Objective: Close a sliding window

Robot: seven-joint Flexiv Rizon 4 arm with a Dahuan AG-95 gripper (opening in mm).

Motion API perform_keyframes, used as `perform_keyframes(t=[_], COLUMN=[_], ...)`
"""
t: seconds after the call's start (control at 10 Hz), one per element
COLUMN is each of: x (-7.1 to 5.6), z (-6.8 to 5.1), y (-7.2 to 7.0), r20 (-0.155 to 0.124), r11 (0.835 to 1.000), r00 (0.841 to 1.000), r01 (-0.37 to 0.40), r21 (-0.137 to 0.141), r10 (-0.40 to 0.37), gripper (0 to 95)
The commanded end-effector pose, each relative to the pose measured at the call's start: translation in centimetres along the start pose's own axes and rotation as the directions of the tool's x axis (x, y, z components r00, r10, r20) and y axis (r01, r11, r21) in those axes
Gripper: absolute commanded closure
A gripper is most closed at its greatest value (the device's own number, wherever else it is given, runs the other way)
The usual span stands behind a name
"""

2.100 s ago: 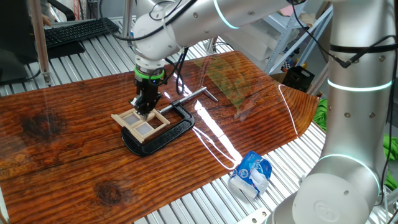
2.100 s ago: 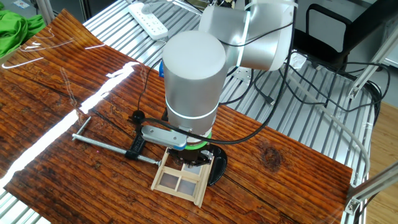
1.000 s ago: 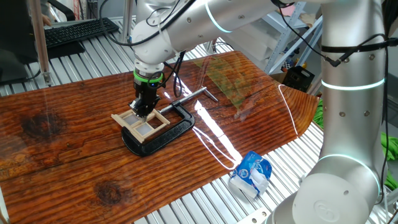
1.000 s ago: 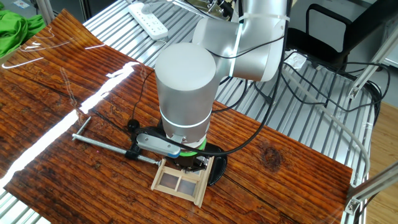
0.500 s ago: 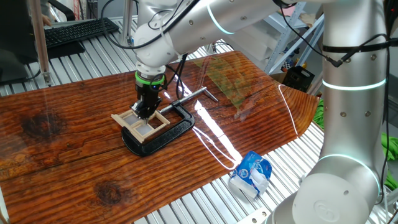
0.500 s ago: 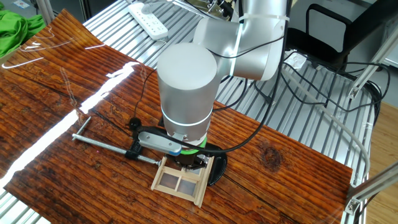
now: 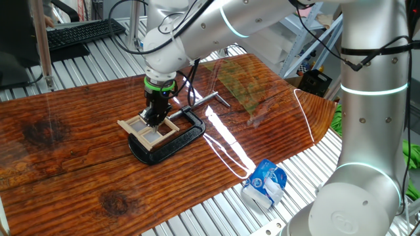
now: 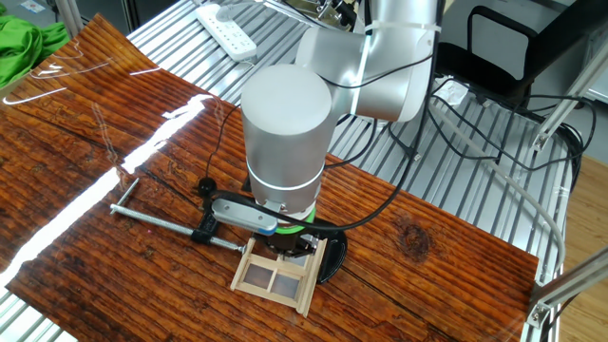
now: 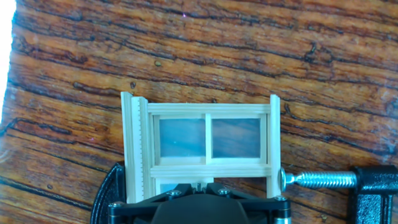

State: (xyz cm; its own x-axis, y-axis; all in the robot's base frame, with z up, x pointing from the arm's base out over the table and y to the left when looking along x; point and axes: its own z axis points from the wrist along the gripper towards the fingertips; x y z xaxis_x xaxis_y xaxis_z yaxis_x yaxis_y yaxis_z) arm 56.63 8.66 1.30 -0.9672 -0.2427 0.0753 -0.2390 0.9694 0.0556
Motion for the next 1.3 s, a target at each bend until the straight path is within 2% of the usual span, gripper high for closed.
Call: perform_keyframes(t=[0.1,1.3], x=[0.04,0.17], z=[0.03,0.09], y=[-0.06,-0.12], r20=[0.0,0.007], r11=[1.0,1.0], r00=[1.0,1.0], r01=[0.0,-0.009], r21=[0.0,0.019], r10=[0.0,0.009], gripper=[95.0,95.0])
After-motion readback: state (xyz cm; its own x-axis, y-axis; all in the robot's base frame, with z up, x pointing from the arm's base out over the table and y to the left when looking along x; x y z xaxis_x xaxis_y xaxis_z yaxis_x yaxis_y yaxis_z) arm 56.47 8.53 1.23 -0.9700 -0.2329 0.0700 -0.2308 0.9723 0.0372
